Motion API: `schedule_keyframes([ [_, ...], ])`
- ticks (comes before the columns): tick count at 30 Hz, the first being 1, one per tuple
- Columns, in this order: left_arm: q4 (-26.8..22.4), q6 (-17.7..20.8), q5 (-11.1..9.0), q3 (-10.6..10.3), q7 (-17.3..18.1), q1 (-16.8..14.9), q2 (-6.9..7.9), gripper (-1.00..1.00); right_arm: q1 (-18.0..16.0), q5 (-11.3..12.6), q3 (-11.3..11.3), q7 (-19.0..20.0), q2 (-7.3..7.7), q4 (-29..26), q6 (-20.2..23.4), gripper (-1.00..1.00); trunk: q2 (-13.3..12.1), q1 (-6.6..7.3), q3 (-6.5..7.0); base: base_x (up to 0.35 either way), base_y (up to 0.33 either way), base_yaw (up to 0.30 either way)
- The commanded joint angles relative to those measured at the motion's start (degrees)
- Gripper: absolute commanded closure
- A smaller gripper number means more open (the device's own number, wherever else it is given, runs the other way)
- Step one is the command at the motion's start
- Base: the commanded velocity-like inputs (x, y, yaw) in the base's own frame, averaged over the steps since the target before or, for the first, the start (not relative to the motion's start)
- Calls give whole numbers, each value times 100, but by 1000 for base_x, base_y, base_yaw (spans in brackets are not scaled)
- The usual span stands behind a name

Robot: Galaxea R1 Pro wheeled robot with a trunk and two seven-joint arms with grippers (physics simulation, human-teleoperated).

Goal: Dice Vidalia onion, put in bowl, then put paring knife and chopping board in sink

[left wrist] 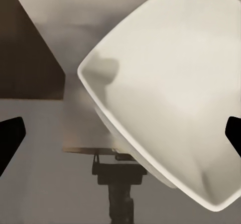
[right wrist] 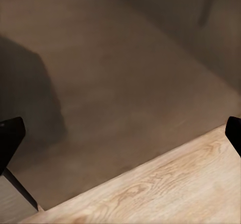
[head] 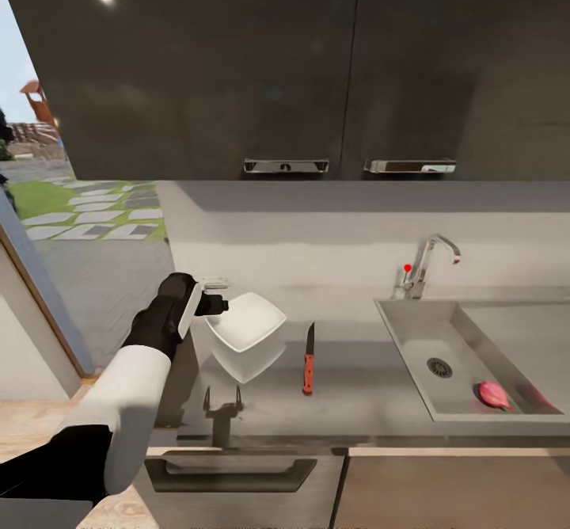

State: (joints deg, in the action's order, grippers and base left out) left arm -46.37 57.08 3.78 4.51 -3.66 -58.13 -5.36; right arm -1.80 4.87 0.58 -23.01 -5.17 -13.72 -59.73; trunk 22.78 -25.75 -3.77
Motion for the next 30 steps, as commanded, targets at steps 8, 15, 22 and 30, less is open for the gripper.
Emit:
schedule_keyframes([
  [8,-3,22,35,24,14,-6,-8,-100,-4,49,-3,51,-2,1,-27,-100,14,-3,-82,0,0,0],
  [15,-3,22,35,24,14,-6,-8,-100,-4,49,-3,59,-2,1,-27,-100,14,-3,-145,0,0,0],
  [22,-3,22,35,24,14,-6,-8,-100,-4,49,-4,59,-2,1,-27,-100,14,-3,-207,0,0,0],
  [30,-4,22,35,24,14,-6,-9,-100,-4,49,-5,60,-2,1,-27,-100,14,-3,-279,0,0,0],
])
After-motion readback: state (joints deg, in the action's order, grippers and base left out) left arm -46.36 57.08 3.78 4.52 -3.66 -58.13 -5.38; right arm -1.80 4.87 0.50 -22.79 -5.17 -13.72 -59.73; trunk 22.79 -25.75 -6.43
